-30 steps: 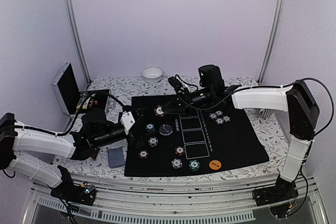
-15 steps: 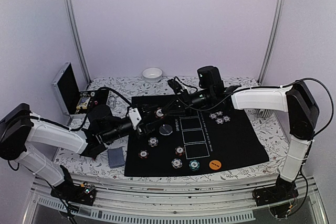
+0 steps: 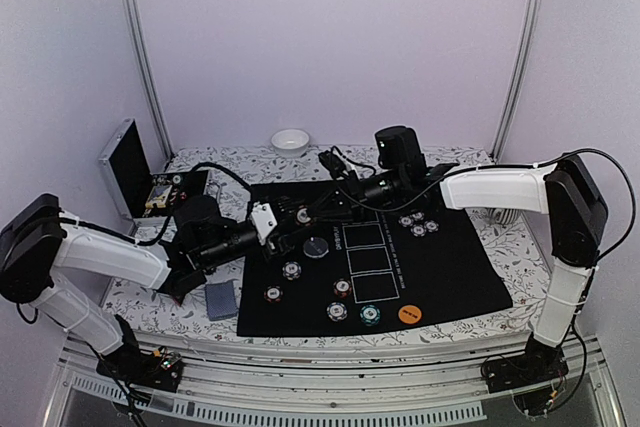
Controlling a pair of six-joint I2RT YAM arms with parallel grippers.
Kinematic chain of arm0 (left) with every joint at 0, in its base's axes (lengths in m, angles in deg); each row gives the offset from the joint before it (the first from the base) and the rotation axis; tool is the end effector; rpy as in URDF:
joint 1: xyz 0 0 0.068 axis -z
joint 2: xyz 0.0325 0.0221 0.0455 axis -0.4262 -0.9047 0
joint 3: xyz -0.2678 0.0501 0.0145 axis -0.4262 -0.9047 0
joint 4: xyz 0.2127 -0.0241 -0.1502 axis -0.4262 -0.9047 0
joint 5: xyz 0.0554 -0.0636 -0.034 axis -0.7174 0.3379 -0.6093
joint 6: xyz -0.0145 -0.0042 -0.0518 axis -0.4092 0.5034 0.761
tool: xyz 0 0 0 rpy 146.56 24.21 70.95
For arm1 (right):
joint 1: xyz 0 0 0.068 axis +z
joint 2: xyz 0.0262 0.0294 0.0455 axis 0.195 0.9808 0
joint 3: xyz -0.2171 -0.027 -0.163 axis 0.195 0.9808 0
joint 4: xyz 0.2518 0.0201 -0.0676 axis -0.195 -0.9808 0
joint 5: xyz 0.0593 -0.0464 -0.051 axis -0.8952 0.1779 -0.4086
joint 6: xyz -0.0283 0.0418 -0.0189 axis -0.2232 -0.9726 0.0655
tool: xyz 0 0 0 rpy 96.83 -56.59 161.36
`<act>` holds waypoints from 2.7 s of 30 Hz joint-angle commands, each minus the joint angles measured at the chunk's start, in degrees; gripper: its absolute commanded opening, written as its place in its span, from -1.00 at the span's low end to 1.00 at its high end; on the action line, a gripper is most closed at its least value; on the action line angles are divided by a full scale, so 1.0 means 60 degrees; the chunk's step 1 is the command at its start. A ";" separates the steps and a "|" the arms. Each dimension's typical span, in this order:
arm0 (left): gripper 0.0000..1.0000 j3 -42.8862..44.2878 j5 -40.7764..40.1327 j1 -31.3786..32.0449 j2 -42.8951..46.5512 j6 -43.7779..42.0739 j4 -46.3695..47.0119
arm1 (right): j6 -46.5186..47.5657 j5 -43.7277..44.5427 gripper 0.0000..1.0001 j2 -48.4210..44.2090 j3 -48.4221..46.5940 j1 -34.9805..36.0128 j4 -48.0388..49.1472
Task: Distribute texas hold em gaming equipment
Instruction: Place the poker chips pile in the small blind area.
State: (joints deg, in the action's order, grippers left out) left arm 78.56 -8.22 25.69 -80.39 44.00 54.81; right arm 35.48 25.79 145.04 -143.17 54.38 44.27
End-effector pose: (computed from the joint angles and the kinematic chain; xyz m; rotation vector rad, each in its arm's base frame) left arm 0.1835 -0.2340 0.2202 1.0764 1.1550 -0.4400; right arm 0.2866 0.3108 0.2540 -0.7925 2.2245 1.9255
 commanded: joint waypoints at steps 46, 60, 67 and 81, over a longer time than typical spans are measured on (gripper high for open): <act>-1.00 0.1238 -0.1132 0.0581 0.0471 -0.0694 -0.3170 | 0.2243 0.1091 -0.51 0.0329 -0.1247 0.0035 -0.3214; -0.15 0.1323 -0.1300 0.0597 0.0530 -0.0401 -0.3562 | 0.2159 0.1262 -0.95 -0.0139 -0.0718 -0.0443 -0.3097; 0.36 0.0972 -0.1613 0.0596 0.1069 0.0138 -0.3824 | 0.2716 0.2454 -0.95 -0.1321 0.0871 -0.2024 -0.4068; 0.36 0.1561 -0.1918 0.0581 0.1284 0.0619 -0.5326 | 0.4584 0.4333 -0.95 -0.1892 0.2902 -0.5149 -0.6129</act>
State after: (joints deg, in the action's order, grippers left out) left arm 86.38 -19.39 28.53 -73.94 46.82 25.39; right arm 58.23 48.37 133.55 -126.60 25.02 11.62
